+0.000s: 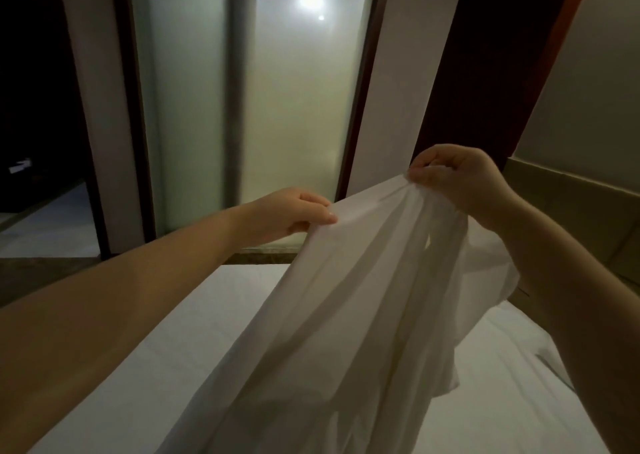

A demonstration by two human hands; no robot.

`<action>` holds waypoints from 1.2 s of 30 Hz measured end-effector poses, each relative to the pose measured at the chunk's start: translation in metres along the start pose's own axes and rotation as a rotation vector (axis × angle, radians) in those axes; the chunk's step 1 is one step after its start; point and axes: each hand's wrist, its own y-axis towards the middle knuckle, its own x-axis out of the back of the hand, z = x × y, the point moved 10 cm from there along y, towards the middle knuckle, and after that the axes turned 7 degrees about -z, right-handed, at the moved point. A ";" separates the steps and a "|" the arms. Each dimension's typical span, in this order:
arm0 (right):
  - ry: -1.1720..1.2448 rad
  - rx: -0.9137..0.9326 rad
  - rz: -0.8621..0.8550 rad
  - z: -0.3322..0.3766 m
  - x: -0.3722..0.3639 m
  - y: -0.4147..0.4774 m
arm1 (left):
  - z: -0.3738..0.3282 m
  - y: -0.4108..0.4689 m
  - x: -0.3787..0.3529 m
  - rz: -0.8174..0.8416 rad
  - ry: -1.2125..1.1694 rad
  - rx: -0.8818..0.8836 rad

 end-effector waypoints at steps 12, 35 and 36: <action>0.033 -0.027 0.138 -0.002 0.005 -0.032 | 0.008 0.007 -0.008 0.099 -0.377 0.025; 0.019 0.016 0.063 -0.006 0.005 -0.048 | -0.037 -0.023 0.012 -0.438 0.389 -0.468; 0.007 0.027 0.066 -0.005 0.005 -0.047 | -0.027 -0.023 0.001 -0.360 0.421 -0.447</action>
